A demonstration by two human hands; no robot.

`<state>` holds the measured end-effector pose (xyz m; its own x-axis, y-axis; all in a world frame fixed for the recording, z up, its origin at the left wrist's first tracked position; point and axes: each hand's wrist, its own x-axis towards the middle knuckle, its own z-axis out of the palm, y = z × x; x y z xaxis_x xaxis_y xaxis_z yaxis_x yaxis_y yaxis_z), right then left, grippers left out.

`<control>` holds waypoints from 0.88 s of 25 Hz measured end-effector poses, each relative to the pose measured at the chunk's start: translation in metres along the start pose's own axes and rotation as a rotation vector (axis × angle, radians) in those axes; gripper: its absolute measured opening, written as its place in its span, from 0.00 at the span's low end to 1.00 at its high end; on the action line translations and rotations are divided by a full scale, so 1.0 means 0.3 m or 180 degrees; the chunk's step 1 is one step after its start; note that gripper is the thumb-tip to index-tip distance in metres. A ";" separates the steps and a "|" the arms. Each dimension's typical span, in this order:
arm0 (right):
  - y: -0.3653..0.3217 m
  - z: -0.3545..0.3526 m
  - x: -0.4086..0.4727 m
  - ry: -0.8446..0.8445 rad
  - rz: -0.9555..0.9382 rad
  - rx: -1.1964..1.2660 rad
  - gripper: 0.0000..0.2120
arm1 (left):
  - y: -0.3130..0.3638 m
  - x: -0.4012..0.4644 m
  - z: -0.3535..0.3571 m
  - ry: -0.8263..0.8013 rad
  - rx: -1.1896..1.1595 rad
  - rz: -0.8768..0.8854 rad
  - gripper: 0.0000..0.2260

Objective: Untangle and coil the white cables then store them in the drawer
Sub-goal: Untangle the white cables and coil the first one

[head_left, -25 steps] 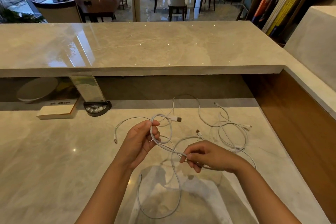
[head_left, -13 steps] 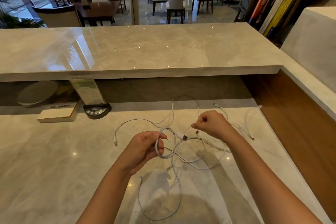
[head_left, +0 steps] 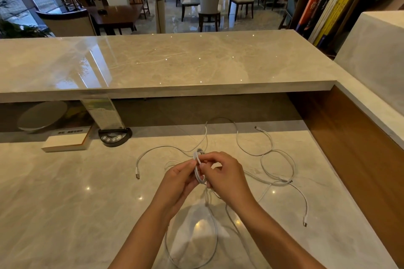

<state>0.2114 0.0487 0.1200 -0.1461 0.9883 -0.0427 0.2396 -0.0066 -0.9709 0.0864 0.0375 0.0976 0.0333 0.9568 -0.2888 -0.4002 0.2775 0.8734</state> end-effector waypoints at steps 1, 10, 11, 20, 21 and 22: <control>0.009 0.007 -0.011 0.0142 -0.0211 -0.0241 0.10 | 0.000 0.000 0.005 0.0000 -0.0190 -0.0032 0.12; 0.129 -0.001 -0.095 -0.0539 -0.0492 -0.0354 0.15 | 0.041 0.015 0.005 0.0435 -0.1362 0.0220 0.11; 0.136 -0.026 -0.098 -0.0695 -0.0361 -0.0177 0.14 | 0.052 0.018 -0.002 0.0429 -0.1448 0.0224 0.11; 0.199 -0.271 0.033 -0.2454 0.0604 -0.1027 0.07 | 0.045 0.026 -0.045 0.0232 -0.1206 0.0087 0.10; 0.200 -0.293 0.039 -0.2401 0.0749 -0.0828 0.07 | 0.049 0.027 -0.055 0.0200 -0.1192 0.0125 0.10; 0.198 -0.316 0.045 -0.2285 0.0884 -0.0497 0.06 | 0.051 0.028 -0.066 0.0174 -0.1202 0.0161 0.09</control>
<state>0.3148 0.0761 0.0840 -0.6329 0.6133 -0.4726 0.4826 -0.1648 -0.8602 0.0624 0.0480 0.1008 -0.0399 0.9596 -0.2784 -0.7096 0.1690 0.6841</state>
